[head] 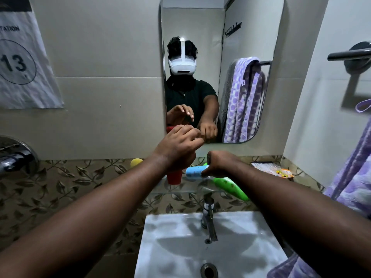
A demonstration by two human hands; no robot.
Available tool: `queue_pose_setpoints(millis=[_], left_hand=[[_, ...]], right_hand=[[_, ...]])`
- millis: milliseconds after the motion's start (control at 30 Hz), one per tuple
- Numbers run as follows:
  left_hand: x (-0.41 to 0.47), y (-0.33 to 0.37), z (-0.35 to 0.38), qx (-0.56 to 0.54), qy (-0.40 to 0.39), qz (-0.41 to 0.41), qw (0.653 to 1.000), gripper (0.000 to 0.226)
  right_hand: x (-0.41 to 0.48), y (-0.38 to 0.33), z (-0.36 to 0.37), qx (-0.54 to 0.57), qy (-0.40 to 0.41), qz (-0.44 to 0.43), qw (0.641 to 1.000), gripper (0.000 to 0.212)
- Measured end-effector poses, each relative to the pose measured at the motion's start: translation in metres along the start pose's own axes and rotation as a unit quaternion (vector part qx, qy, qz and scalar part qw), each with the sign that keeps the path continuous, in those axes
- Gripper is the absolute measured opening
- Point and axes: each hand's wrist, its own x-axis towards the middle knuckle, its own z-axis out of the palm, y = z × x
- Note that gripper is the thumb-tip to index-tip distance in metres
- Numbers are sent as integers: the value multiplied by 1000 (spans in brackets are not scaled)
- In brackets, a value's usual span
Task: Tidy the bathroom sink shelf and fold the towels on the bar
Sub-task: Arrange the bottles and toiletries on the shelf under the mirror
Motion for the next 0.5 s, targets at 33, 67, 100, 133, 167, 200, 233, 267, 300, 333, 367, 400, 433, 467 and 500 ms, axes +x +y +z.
queue_pose_setpoints(millis=[33,67,100,133,167,200,233,267,300,333,367,400,433,467,500], left_hand=[[2,0,1,-2,-8,-3,1000,27],[4,0,1,-5,-18,-8,1000,26],[6,0,2,-8,-28,-14,999,25],[7,1,2,-10,-40,-22,999,25],[9,3,4,-13,-53,-33,998,26],[9,5,5,-18,-68,-46,996,29],[10,7,7,-26,-86,-63,994,32],[11,10,9,-40,-106,-81,990,35],[11,13,11,-55,-131,-97,985,38],[12,17,13,-66,-159,-107,979,43],[13,21,16,-73,-183,-112,974,50],[13,25,19,-79,-196,-115,971,57],[13,29,22,-90,-198,-118,969,64],[13,33,24,-103,-193,-125,968,71],[14,37,26,-114,-188,-134,966,79]], right_hand=[[0,0,-5,5,-12,4,1000,44],[0,0,-9,11,-25,8,1000,40],[2,-1,-13,16,-36,13,999,38],[3,-1,-17,22,-45,19,999,38],[4,-2,-20,29,-50,25,998,39],[5,-3,-22,37,-53,30,997,39],[6,-4,-25,42,-58,34,997,40],[7,-5,-28,45,-67,38,996,42],[9,-7,-32,49,-78,44,995,43],[10,-8,-35,56,-90,51,993,43],[12,-9,-39,60,-108,57,991,40],[13,-9,-42,57,-132,58,988,35],[15,-8,-44,55,-157,55,984,29],[16,-7,-45,58,-175,53,981,27],[17,-5,-46,64,-186,53,979,27]])
